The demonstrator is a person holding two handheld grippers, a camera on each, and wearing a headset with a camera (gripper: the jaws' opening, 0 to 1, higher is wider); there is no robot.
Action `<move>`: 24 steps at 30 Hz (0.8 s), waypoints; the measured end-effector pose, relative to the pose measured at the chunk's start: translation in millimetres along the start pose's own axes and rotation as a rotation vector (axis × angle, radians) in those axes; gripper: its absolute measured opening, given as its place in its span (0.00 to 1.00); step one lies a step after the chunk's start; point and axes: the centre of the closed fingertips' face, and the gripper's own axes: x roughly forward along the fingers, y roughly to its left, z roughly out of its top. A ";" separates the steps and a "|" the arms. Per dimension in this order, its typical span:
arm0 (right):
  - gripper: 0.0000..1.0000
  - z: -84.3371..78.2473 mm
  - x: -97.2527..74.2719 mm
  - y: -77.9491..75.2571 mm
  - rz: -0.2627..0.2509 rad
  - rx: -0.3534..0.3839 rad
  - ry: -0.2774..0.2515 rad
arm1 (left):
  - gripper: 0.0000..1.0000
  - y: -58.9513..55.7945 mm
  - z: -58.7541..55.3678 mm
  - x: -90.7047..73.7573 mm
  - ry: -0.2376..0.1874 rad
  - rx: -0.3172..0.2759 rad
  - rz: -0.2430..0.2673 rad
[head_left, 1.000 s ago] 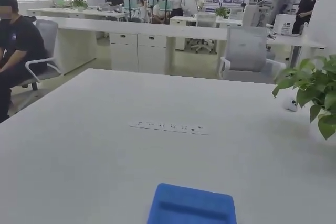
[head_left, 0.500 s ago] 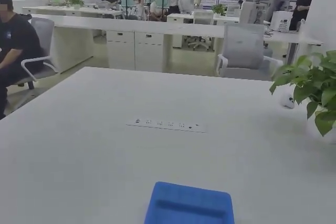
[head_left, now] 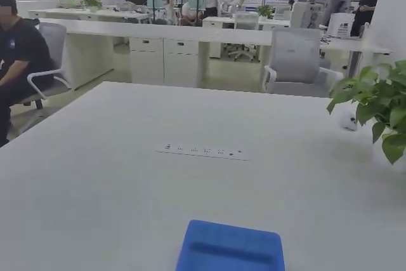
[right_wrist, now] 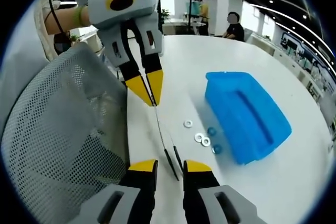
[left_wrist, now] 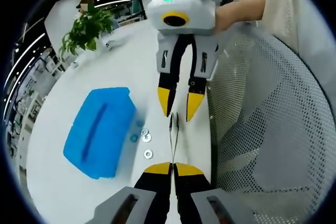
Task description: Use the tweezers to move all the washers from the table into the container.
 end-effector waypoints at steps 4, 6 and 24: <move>0.16 4.5 2.4 0.2 0.012 -0.027 0.000 | 0.00 0.4 11.3 -10.8 -0.022 0.021 0.006; 0.16 6.5 3.0 -0.5 0.014 -0.039 0.000 | 0.00 0.5 16.7 -14.6 -0.034 0.028 0.008; 0.10 15.2 14.6 4.7 0.066 -0.131 0.013 | 0.00 -5.4 47.0 -24.8 -0.089 0.098 0.000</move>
